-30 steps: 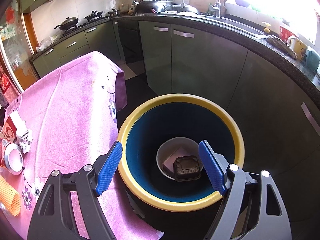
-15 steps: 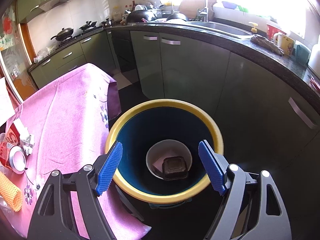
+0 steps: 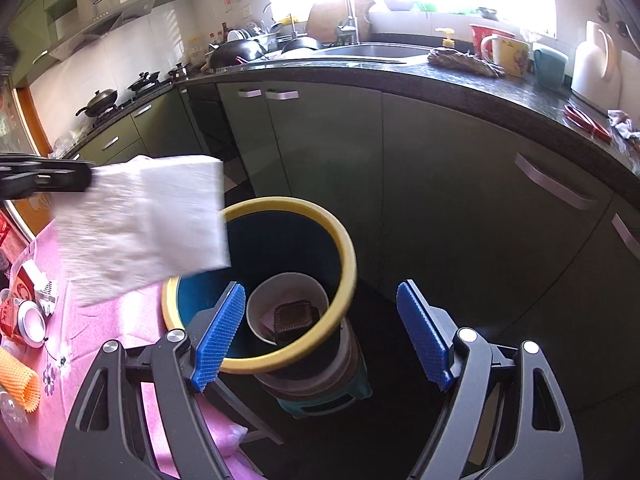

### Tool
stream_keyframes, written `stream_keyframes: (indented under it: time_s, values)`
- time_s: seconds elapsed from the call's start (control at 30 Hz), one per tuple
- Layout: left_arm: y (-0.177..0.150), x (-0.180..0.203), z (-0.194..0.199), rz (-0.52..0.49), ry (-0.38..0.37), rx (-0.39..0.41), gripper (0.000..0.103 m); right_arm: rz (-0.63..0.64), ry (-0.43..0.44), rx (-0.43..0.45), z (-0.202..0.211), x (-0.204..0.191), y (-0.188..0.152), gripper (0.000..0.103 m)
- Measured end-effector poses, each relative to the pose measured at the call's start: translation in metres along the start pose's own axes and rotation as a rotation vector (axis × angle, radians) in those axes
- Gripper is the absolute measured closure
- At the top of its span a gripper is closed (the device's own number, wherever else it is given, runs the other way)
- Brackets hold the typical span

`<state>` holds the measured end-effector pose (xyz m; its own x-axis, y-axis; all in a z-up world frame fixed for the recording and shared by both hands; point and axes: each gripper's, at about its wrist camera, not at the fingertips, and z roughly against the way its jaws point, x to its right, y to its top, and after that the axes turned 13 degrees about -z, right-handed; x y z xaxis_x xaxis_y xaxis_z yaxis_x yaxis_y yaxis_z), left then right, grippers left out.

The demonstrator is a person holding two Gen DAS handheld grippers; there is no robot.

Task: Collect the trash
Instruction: 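Carry the tissue over the bin and open the left gripper, then move the right gripper to the clear plastic water bottle and grasp it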

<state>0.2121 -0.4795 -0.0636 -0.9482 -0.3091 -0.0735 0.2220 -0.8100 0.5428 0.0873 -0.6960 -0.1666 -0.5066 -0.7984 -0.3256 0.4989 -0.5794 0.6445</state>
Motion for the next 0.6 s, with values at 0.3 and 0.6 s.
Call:
stream_keyframes:
  time_s: [0.3, 0.6]
  values:
    - [0.009, -0.004, -0.104, 0.047, -0.001, -0.127, 0.100, -0.015, -0.002, -0.010, 0.004, 0.018, -0.005, 0.025]
    - [-0.001, -0.022, -0.037, 0.090, -0.015, -0.026, 0.041, 0.001, 0.022, -0.026, 0.002, 0.010, -0.011, 0.025]
